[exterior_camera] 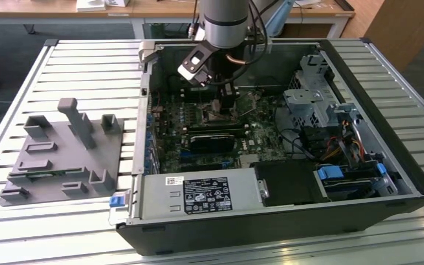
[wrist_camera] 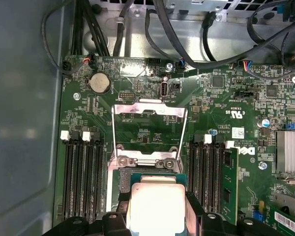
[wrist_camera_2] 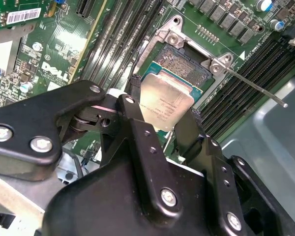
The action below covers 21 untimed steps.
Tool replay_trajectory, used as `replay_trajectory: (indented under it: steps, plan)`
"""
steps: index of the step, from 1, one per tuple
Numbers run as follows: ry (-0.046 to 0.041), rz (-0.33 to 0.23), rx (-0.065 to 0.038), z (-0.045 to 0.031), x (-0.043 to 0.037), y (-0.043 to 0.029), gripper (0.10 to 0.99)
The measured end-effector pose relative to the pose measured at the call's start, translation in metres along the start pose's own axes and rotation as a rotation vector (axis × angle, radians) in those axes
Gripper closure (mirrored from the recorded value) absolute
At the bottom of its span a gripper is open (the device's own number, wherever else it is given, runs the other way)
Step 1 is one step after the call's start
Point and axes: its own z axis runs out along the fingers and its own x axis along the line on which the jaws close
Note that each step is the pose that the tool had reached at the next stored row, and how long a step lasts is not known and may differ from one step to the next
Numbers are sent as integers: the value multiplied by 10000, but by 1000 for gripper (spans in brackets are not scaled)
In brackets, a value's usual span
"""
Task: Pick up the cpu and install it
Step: 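Place the cpu into insertion slot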
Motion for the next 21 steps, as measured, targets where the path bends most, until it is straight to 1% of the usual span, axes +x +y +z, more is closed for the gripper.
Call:
replay_trajectory:
  steps: [5,11,21]
  plan:
    - [1,0,0,20,0,-1,561]
    - [1,0,4,75,2,-5,561]
    - [1,0,5,128,4,-8,561]
